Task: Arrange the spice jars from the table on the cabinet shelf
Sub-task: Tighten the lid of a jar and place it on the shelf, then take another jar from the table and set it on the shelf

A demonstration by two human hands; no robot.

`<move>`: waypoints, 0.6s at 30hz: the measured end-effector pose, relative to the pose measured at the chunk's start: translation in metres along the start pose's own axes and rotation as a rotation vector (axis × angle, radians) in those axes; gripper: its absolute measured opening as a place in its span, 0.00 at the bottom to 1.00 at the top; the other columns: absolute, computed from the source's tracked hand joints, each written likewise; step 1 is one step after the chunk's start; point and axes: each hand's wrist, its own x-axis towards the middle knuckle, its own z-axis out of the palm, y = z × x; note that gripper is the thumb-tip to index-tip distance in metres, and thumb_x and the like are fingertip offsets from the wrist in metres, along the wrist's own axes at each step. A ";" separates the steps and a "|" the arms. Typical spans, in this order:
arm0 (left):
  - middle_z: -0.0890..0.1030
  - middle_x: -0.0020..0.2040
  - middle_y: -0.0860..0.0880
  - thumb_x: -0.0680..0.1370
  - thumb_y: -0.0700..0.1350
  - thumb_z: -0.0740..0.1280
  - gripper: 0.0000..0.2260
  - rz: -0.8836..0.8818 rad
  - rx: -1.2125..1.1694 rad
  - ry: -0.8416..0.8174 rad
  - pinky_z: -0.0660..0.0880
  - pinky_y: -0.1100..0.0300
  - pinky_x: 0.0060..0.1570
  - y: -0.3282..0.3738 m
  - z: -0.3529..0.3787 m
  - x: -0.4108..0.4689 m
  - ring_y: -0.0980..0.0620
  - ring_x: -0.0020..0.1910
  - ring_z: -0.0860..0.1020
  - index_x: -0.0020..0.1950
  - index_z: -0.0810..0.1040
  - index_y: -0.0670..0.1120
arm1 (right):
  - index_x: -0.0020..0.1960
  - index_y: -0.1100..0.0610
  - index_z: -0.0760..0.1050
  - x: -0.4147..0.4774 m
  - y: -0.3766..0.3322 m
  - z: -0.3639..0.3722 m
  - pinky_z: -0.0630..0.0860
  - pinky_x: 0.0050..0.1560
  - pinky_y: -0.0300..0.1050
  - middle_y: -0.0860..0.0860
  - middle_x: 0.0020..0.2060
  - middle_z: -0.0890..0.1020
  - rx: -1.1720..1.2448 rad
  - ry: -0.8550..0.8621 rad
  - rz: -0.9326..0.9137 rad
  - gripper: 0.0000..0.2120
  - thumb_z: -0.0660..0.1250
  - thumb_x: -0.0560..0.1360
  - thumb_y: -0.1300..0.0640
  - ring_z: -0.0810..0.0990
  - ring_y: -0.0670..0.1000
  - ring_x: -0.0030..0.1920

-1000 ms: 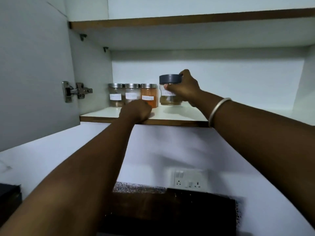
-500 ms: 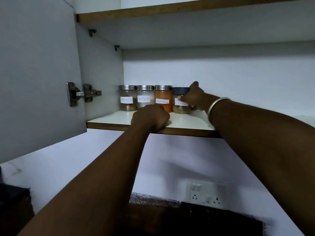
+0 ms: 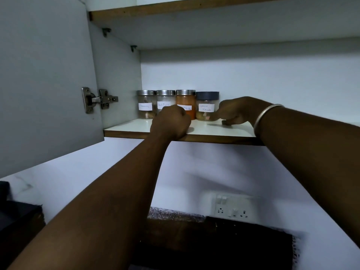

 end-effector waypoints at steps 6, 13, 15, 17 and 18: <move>0.83 0.36 0.46 0.73 0.49 0.59 0.14 0.000 -0.053 0.150 0.75 0.55 0.38 0.013 -0.008 -0.027 0.43 0.40 0.80 0.37 0.80 0.44 | 0.50 0.57 0.74 -0.091 -0.004 0.025 0.71 0.42 0.44 0.51 0.49 0.75 -0.352 0.014 -0.082 0.15 0.69 0.80 0.45 0.75 0.50 0.44; 0.83 0.35 0.45 0.72 0.40 0.63 0.08 0.108 -0.410 0.227 0.78 0.49 0.37 0.039 0.002 -0.099 0.47 0.35 0.80 0.40 0.82 0.40 | 0.54 0.59 0.83 -0.192 0.022 0.073 0.77 0.49 0.46 0.53 0.51 0.84 -0.111 0.271 -0.367 0.08 0.70 0.78 0.57 0.81 0.52 0.51; 0.83 0.38 0.50 0.70 0.39 0.62 0.09 0.204 -0.535 0.246 0.77 0.53 0.37 0.048 0.008 -0.149 0.53 0.38 0.80 0.43 0.82 0.42 | 0.53 0.57 0.83 -0.223 0.045 0.103 0.80 0.50 0.44 0.51 0.51 0.86 0.019 0.374 -0.438 0.07 0.73 0.76 0.56 0.84 0.50 0.51; 0.83 0.43 0.49 0.70 0.37 0.62 0.11 0.243 -0.608 0.247 0.80 0.51 0.42 0.046 0.018 -0.210 0.49 0.44 0.82 0.47 0.81 0.45 | 0.51 0.58 0.81 -0.253 0.078 0.143 0.82 0.54 0.48 0.51 0.49 0.86 0.204 0.378 -0.469 0.08 0.75 0.73 0.58 0.86 0.49 0.50; 0.83 0.44 0.49 0.71 0.36 0.62 0.12 0.239 -0.617 0.238 0.80 0.51 0.43 0.040 0.026 -0.245 0.48 0.44 0.82 0.48 0.80 0.47 | 0.51 0.58 0.79 -0.270 0.099 0.169 0.83 0.54 0.51 0.51 0.48 0.87 0.264 0.353 -0.478 0.09 0.75 0.72 0.59 0.87 0.49 0.49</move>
